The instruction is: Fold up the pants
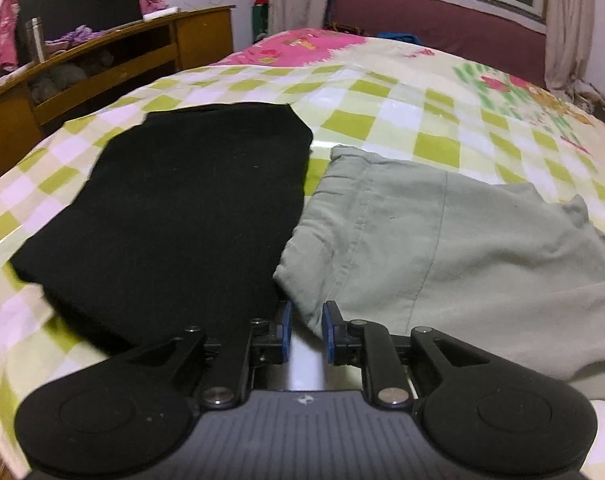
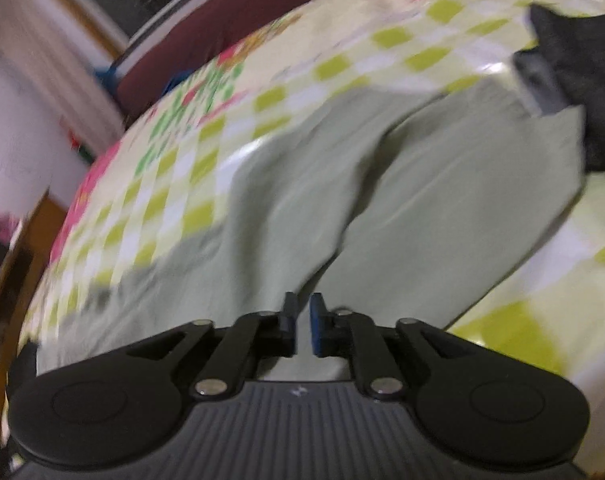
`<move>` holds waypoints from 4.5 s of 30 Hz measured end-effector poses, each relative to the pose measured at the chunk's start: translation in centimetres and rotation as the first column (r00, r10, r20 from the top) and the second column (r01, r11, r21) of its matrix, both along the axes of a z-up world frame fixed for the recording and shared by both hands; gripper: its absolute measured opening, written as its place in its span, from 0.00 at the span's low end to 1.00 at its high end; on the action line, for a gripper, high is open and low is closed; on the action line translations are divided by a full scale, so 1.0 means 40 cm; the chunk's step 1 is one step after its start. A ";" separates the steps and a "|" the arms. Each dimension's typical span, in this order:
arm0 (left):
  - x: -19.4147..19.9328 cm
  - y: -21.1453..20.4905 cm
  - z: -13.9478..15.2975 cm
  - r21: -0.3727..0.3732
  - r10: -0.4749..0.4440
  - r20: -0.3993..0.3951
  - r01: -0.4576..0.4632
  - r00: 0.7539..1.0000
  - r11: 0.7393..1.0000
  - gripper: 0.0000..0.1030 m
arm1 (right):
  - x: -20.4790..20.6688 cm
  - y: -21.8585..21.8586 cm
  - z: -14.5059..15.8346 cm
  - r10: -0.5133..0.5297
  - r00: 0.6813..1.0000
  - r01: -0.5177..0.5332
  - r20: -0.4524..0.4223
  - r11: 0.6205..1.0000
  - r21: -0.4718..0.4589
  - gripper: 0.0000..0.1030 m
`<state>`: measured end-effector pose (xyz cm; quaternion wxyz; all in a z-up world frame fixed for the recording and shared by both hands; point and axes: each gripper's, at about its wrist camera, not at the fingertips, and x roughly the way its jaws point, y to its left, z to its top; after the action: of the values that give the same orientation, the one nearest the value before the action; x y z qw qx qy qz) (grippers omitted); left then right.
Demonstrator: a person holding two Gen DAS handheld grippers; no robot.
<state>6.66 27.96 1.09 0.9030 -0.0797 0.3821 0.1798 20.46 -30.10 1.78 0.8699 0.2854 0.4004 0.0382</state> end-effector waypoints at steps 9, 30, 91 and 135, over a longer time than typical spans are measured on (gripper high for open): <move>0.004 -0.178 0.067 0.062 -0.100 0.074 0.096 0.992 0.993 0.32 | 0.155 -0.131 -0.039 -0.171 0.985 0.168 0.014 0.980 0.107 0.29; 0.121 -0.884 0.015 0.053 -0.776 0.092 0.775 0.624 0.629 0.51 | 0.045 -0.276 0.105 -0.220 0.960 0.177 0.170 0.955 0.239 0.03; 0.114 -0.929 -0.052 0.121 -0.786 -0.073 0.788 0.614 0.604 0.57 | -0.117 -0.434 -0.079 -0.286 0.955 0.298 -0.082 0.923 0.246 0.47; 0.076 -0.794 -0.056 0.203 -0.752 -0.030 0.741 0.659 0.641 0.58 | -0.137 -0.041 0.008 0.146 0.980 -0.069 -0.135 0.886 0.459 0.52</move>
<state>9.69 -3.80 -1.14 0.9103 0.1695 0.3352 -0.1739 14.97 -31.75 2.11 0.7399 0.4590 0.4669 0.1546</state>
